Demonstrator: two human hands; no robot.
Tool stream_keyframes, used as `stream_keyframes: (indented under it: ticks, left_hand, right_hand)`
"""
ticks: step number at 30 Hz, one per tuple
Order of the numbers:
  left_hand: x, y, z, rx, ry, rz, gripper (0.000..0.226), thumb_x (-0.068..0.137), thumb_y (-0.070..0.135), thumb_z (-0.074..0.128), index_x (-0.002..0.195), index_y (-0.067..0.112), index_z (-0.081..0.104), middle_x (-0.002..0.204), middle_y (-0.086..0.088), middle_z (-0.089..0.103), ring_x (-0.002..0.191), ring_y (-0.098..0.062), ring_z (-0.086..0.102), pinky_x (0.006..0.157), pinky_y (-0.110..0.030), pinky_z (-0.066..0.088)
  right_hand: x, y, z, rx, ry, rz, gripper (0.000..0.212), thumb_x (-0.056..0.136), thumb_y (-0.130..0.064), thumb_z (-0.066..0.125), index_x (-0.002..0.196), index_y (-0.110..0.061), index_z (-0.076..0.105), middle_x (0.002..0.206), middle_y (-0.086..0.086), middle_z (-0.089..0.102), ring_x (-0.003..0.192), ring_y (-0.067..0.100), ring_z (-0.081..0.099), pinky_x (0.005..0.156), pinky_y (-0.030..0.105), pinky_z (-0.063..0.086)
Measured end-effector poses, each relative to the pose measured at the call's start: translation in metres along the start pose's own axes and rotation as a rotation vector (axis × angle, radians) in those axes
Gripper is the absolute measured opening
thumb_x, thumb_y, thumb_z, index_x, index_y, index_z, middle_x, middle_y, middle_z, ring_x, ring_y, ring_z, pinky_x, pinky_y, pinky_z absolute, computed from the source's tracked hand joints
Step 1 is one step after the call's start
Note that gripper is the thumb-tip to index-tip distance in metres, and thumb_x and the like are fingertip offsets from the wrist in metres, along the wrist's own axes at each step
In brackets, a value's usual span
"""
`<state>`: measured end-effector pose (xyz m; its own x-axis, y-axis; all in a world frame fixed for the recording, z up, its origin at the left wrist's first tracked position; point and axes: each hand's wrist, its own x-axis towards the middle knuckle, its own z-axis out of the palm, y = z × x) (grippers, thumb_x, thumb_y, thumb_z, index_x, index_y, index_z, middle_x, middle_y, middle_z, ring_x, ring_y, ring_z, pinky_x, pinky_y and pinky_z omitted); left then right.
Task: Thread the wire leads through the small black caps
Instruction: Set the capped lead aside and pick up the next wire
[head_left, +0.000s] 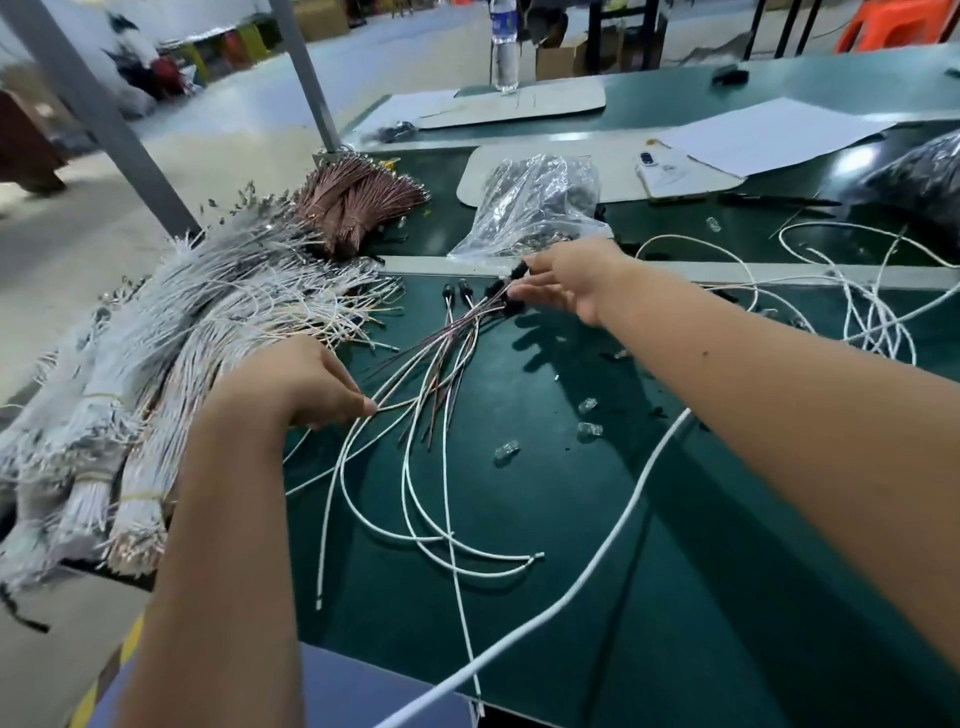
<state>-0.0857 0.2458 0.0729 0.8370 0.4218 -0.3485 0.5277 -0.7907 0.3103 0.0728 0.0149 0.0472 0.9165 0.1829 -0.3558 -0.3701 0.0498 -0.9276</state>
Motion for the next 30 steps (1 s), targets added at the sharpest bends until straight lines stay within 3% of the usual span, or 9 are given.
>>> stream_keyframes:
  ticks: [5,8,11,14,17,19,23,26,30]
  left_hand:
    - [0.005,0.041,0.022,-0.074,0.349,0.072,0.025,0.080,0.045,0.082,0.087,0.022,0.079,0.081,-0.003,0.072,0.083,-0.025,0.066,0.083,-0.034,0.053]
    - [0.004,0.075,0.042,-0.154,0.406,0.090,0.025,0.078,0.042,0.082,0.086,0.021,0.071,0.096,-0.006,0.073,0.096,-0.029,0.066,0.083,-0.033,0.049]
    - [0.004,0.097,0.056,-0.144,0.560,0.042,0.044,0.078,0.035,0.079,0.112,0.013,0.063,0.115,-0.016,0.067,0.112,-0.037,0.059,0.095,-0.040,0.046]
    - [-0.002,0.124,0.067,-0.205,0.747,0.118,0.035,0.081,0.028,0.072,0.112,0.014,0.063,0.118,-0.018,0.063,0.113,-0.037,0.054,0.096,-0.039,0.037]
    - [-0.011,0.158,0.085,-0.155,0.697,0.245,0.023,0.084,0.027,0.067,0.106,0.020,0.069,0.114,-0.012,0.064,0.111,-0.031,0.052,0.087,-0.033,0.031]
    - [-0.015,0.174,0.093,-0.141,0.673,0.260,0.022,0.084,0.023,0.065,0.105,0.021,0.070,0.112,-0.009,0.062,0.111,-0.028,0.050,0.081,-0.027,0.024]
    - [-0.019,0.186,0.099,-0.125,0.734,0.256,0.022,0.080,0.012,0.065,0.098,0.023,0.072,0.105,-0.006,0.055,0.109,-0.030,0.043,0.079,-0.027,0.025]
    - [-0.016,0.189,0.100,-0.224,0.775,0.334,0.017,0.083,0.013,0.064,0.094,0.023,0.072,0.105,-0.005,0.061,0.108,-0.028,0.048,0.079,-0.022,0.024]
    - [-0.010,0.199,0.114,-0.465,0.508,0.436,0.010,0.084,0.019,0.071,0.093,0.017,0.069,0.096,-0.004,0.068,0.095,-0.022,0.063,0.087,-0.032,0.049]
  right_hand:
    - [-0.007,-0.005,-0.049,-0.127,0.114,-0.161,0.007,0.098,0.002,0.064,0.098,0.008,0.066,0.082,0.021,0.072,0.055,0.022,0.072,0.049,0.026,0.057]
    - [-0.016,-0.007,-0.086,-0.259,0.206,-0.243,0.008,0.099,-0.003,0.065,0.093,-0.001,0.069,0.078,0.017,0.073,0.051,0.020,0.068,0.045,0.026,0.053]
    - [-0.028,-0.005,-0.122,-0.549,0.272,-0.327,0.013,0.098,-0.008,0.067,0.087,-0.007,0.073,0.077,0.011,0.076,0.051,0.018,0.068,0.042,0.024,0.049]
    - [-0.038,-0.001,-0.140,-0.911,0.293,-0.414,0.013,0.095,-0.011,0.070,0.083,-0.012,0.076,0.072,0.003,0.076,0.054,0.016,0.071,0.046,0.024,0.053]
    - [-0.044,0.006,-0.141,-1.188,0.247,-0.532,0.009,0.090,-0.011,0.072,0.093,-0.015,0.080,0.082,0.000,0.074,0.071,0.015,0.067,0.078,0.028,0.057]
    - [-0.044,0.013,-0.134,-1.252,0.196,-0.618,0.012,0.092,-0.014,0.072,0.101,-0.016,0.079,0.089,-0.001,0.072,0.077,0.014,0.063,0.087,0.029,0.054]
    - [-0.038,0.023,-0.118,-1.347,0.087,-0.721,0.020,0.094,-0.019,0.071,0.113,-0.023,0.076,0.107,0.001,0.065,0.094,0.023,0.062,0.089,0.036,0.051]
    - [-0.034,0.028,-0.108,-1.423,0.026,-0.728,0.019,0.094,-0.016,0.072,0.112,-0.019,0.074,0.112,0.005,0.065,0.105,0.030,0.063,0.092,0.042,0.052]
    - [-0.031,0.030,-0.100,-1.456,0.087,-0.725,0.011,0.093,-0.011,0.065,0.103,-0.014,0.069,0.109,0.010,0.064,0.107,0.034,0.062,0.088,0.044,0.052]
